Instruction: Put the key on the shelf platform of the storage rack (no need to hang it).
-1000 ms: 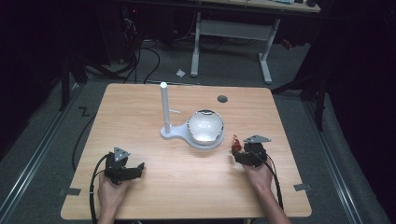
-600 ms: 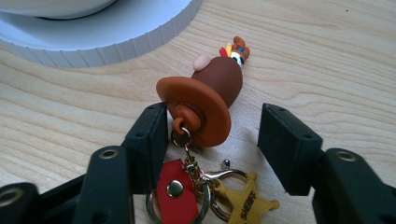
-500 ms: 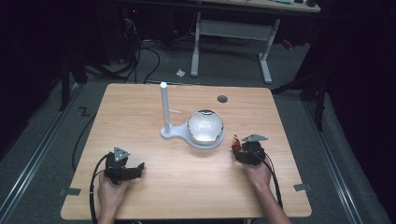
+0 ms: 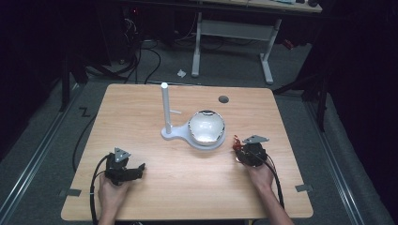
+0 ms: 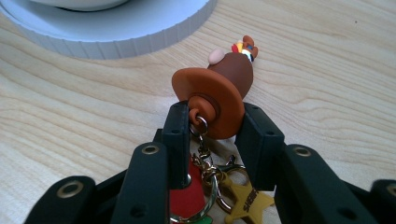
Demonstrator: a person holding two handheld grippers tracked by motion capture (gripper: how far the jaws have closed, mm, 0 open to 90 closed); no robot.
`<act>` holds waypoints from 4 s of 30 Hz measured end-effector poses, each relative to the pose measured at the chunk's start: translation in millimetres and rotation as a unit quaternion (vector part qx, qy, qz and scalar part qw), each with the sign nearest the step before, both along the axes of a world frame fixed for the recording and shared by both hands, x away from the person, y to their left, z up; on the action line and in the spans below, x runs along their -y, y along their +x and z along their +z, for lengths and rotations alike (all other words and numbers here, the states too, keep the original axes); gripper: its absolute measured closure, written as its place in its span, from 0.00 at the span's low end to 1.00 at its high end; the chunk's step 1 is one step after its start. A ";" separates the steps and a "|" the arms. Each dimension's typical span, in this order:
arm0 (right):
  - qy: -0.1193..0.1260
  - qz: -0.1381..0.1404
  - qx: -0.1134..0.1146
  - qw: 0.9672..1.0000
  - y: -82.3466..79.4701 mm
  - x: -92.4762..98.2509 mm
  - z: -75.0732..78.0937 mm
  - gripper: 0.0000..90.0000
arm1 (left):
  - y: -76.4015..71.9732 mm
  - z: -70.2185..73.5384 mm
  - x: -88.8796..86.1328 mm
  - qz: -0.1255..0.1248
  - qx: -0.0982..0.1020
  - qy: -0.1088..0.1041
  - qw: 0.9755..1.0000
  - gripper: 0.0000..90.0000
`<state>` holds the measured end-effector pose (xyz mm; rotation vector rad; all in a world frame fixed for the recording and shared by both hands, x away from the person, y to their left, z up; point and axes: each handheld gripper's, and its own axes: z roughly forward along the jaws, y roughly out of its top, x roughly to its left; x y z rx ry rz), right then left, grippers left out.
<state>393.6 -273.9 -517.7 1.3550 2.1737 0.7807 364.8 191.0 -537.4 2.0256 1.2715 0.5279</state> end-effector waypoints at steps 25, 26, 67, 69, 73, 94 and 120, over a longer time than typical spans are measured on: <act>0.068 0.042 0.008 0.997 -10.8 15.8 48.9 0.74 | 0.0 0.0 0.0 0.001 0.000 0.000 1.000 0.16; 0.075 0.042 0.009 0.996 -11.5 15.7 51.5 0.74 | 0.0 0.0 0.0 0.001 0.000 0.000 1.000 0.16; 0.122 0.155 0.058 0.979 4.0 -28.6 157.7 0.74 | 0.0 0.0 0.0 0.001 0.000 -0.001 1.000 0.16; 0.124 0.160 0.061 0.977 8.3 -34.3 160.8 0.74 | 0.0 0.0 0.0 0.002 0.000 -0.001 1.000 0.16; 0.123 0.166 0.062 0.976 17.9 -44.6 164.4 0.74 | 0.0 0.0 0.0 0.002 0.000 -0.001 1.000 0.16; 0.112 0.157 0.065 0.979 59.8 -77.7 158.6 0.74 | 0.0 0.1 -0.1 0.002 0.000 0.000 1.000 0.17; 0.116 0.167 0.019 0.979 71.4 -79.4 108.8 0.74 | 0.0 0.0 0.0 0.003 0.001 -0.001 1.000 0.17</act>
